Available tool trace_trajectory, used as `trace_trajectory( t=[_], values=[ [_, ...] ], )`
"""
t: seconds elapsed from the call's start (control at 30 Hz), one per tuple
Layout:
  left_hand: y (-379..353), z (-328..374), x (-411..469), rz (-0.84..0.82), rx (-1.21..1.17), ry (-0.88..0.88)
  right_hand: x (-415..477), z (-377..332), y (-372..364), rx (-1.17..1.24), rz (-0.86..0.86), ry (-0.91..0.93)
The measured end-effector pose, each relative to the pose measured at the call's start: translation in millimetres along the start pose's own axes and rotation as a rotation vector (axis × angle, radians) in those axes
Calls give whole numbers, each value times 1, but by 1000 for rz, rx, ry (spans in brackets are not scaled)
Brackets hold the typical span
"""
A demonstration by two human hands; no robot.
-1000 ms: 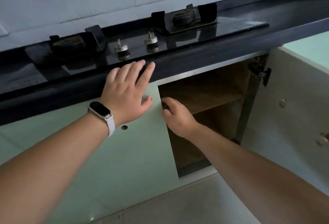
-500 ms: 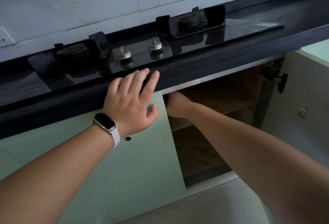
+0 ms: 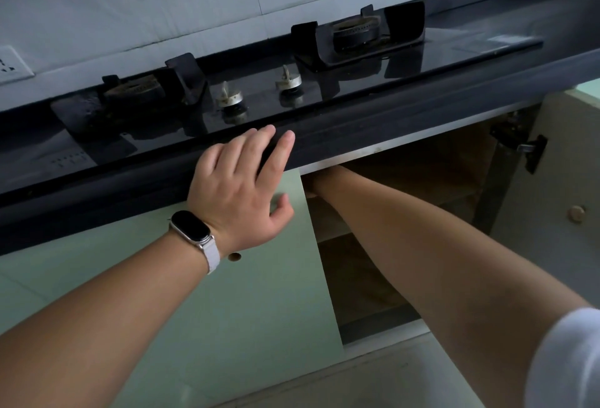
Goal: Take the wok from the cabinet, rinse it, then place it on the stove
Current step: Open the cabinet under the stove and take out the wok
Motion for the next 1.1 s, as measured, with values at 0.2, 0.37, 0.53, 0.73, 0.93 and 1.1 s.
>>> trace_trajectory(
  t=[0.2, 0.37, 0.53, 0.73, 0.93, 1.1],
  values=[
    [0, 0, 0, 16, 5, -5, 2, 64, -57, -94, -155, -117],
    [1, 0, 0, 29, 8, -5, -36, 80, -51, -31, -131, -215],
    [1, 0, 0, 34, 8, 3, -89, 101, -45, 43, -48, -234],
    [2, 0, 0, 43, -4, 14, -142, 121, -38, 82, 31, -238],
    [1, 0, -1, 57, -26, 16, -179, 124, -35, 151, -5, -308],
    [1, 0, -1, 54, -35, 22, -170, 111, -40, 119, -200, -369]
  ],
)
Point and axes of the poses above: each hand's wrist, its own x-axis towards the middle knuckle, its own y-axis out of the back of the hand, z = x × y, the point moved 3 cm from there along x, towards the middle knuckle, and after that the axes turned 13 degrees about y, right-handed, at the moved point
